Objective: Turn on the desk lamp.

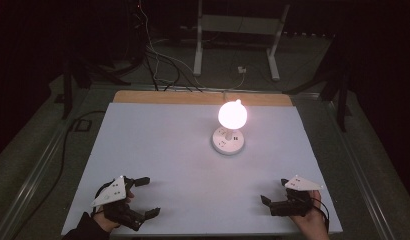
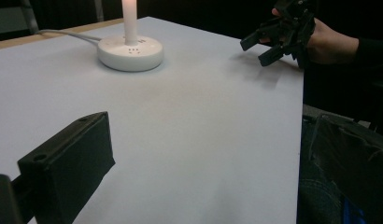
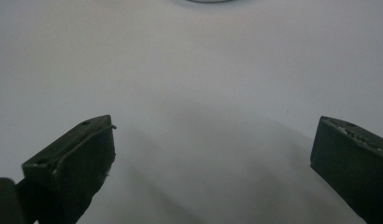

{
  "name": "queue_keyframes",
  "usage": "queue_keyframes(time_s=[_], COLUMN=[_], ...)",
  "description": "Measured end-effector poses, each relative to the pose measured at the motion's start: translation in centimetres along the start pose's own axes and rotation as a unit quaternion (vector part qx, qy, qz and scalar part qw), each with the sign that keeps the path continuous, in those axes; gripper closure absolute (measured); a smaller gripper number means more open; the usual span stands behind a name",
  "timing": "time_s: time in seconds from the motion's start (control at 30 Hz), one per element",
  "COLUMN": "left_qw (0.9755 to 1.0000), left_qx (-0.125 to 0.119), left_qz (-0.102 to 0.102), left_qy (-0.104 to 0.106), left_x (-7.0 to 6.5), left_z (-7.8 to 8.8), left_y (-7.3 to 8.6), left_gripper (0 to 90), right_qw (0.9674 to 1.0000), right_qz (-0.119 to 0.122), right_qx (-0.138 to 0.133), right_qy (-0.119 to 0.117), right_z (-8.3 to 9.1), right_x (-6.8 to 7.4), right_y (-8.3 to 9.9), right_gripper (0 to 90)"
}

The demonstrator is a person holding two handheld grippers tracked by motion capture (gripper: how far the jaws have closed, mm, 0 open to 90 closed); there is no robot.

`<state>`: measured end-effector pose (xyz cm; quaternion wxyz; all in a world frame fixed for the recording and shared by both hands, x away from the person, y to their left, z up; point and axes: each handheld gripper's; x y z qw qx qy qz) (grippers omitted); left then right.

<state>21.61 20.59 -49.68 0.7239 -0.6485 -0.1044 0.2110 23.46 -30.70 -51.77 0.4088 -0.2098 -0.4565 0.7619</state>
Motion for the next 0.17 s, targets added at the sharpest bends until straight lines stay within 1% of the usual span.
queue_keyframes(time_s=[0.03,0.17], left_qw=[1.0000,1.0000], left_qx=[0.000,0.002], left_qz=[0.000,-0.001], left_qy=[0.000,-0.002], left_x=[0.01,0.06], left_z=[-0.01,-0.06], left_y=[0.00,0.03], left_gripper=[0.2,0.2], right_qw=[1.0000,1.0000], right_qz=[-0.001,-0.001], right_qx=[-0.003,-0.006], right_qy=[-0.004,-0.007], right_z=[-0.03,-0.05], right_x=[0.05,0.08], right_y=[-0.06,-0.11], right_gripper=[0.0,0.0])
Point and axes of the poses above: each handheld gripper's, and its own axes: z roughly backward along the jaws, y roughly out of its underside, x roughly to its left, and after that the axes turned 10 degrees about -x, right-handed
